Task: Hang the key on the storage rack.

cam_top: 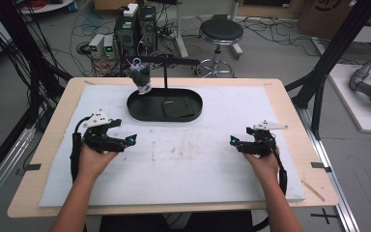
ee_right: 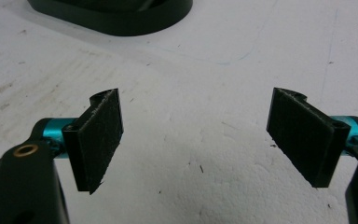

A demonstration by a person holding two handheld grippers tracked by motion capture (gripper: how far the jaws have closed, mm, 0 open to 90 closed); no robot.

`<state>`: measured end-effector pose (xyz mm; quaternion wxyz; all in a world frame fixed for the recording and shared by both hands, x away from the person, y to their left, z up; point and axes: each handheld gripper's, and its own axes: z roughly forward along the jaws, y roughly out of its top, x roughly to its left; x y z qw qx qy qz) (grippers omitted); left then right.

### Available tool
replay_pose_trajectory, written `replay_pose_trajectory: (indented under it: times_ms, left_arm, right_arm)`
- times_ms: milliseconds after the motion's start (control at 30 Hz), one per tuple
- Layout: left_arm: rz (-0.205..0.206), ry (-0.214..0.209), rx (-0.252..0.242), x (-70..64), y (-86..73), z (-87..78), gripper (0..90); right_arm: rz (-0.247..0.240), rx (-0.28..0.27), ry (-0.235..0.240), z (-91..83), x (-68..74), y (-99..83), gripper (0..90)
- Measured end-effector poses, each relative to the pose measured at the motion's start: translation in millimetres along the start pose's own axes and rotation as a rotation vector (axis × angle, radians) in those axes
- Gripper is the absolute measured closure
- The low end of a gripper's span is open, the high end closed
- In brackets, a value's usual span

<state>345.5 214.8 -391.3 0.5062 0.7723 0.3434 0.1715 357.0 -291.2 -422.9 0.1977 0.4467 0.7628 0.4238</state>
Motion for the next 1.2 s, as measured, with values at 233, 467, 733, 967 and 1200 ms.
replay_pose_trajectory:
  times_ms: [233, 467, 733, 967, 1200]
  left_arm:
    - [0.011, -0.01, -0.002, 0.3, -2.5, 6.2, 10.4]
    - [0.009, -0.028, 0.008, 0.2, -4.6, 6.5, 10.4]
    - [0.004, -0.039, 0.013, 0.9, -4.9, 9.4, 10.4]
    - [-0.018, -0.061, 0.008, 0.5, -5.7, 11.6, 10.4]
    - [-0.033, -0.07, 0.009, 1.5, -7.3, 13.3, 10.4]
  right_arm:
    - [-0.015, 0.012, -0.008, -0.3, 1.8, -0.6, 18.7]
    - [-0.01, 0.028, -0.012, 0.0, 0.2, -1.9, 18.7]
    - [0.006, 0.045, -0.006, 3.3, -2.4, -2.8, 18.8]
    - [0.011, 0.041, -0.004, 2.6, -3.0, -2.6, 18.8]
    - [0.001, 0.038, -0.004, 2.0, -3.4, -2.4, 18.8]
